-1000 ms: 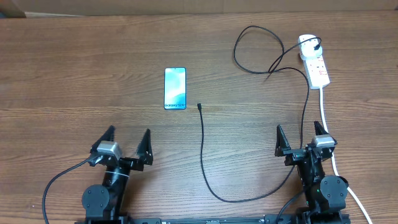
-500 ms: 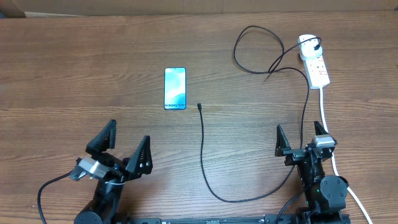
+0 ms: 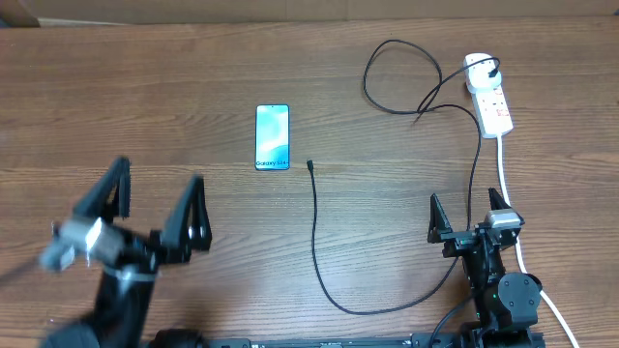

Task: Plug charger to phone and switch on socket
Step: 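Raise the left arm and move the left gripper over the phone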

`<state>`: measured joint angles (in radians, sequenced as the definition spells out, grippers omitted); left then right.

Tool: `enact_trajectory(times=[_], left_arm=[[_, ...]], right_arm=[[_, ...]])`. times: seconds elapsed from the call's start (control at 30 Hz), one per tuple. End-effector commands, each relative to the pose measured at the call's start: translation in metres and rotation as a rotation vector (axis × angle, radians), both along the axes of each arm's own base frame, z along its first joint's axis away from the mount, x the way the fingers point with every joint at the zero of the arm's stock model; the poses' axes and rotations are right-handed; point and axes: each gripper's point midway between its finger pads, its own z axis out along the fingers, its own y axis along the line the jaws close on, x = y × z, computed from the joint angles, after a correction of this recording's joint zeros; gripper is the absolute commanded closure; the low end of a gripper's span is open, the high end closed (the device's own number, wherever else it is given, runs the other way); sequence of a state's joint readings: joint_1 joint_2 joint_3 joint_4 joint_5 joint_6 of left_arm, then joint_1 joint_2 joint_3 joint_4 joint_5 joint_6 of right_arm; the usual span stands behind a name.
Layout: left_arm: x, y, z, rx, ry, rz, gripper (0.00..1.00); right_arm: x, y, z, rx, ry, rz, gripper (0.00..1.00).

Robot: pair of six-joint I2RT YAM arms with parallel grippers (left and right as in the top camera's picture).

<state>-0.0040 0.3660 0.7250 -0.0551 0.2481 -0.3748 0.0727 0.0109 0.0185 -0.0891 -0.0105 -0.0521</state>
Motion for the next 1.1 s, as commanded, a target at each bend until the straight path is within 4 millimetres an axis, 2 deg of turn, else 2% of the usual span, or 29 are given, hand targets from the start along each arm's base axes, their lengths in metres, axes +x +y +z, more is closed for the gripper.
enact_trajectory(times=[0.0,0.07,0.17,0.3,0.37,0.5,0.7,0.77,0.93,1.07], left_arm=[[0.033,0.003,0.014,0.071,0.184,0.03,0.0],[0.049,-0.008,0.009,0.118,0.328,-0.034,0.0],[0.059,-0.034,-0.002,0.123,0.489,-0.212,0.01],[0.079,-0.052,-0.017,0.105,0.598,-0.34,0.0],[0.092,-0.049,-0.028,0.076,0.673,-0.323,0.0],[0.12,-0.031,-0.063,0.024,0.898,-0.186,0.0],[0.134,-0.004,-0.125,0.093,1.324,0.101,0.0],[0.139,-0.013,-0.138,0.127,1.4,0.089,0.0],[0.153,-0.058,-0.161,0.061,1.484,-0.137,0.0],[0.176,-0.059,-0.173,0.024,1.476,-0.107,0.0]], right_arm=[[0.0,-0.002,-0.002,-0.002,-0.002,-0.009,0.0],[0.0,-0.002,-0.002,-0.002,-0.002,-0.009,0.0],[0.0,-0.002,-0.002,-0.002,-0.002,-0.009,0.0],[0.0,-0.002,-0.002,-0.002,-0.002,-0.009,0.0],[0.0,-0.002,-0.002,-0.002,-0.002,-0.009,0.0],[0.0,-0.002,-0.002,-0.002,-0.002,-0.009,0.0],[0.0,-0.002,-0.002,-0.002,-0.002,-0.009,0.0],[0.0,-0.002,-0.002,-0.002,-0.002,-0.009,0.0],[0.0,-0.002,-0.002,-0.002,-0.002,-0.009,0.0],[0.0,-0.002,-0.002,-0.002,-0.002,-0.009,0.0]])
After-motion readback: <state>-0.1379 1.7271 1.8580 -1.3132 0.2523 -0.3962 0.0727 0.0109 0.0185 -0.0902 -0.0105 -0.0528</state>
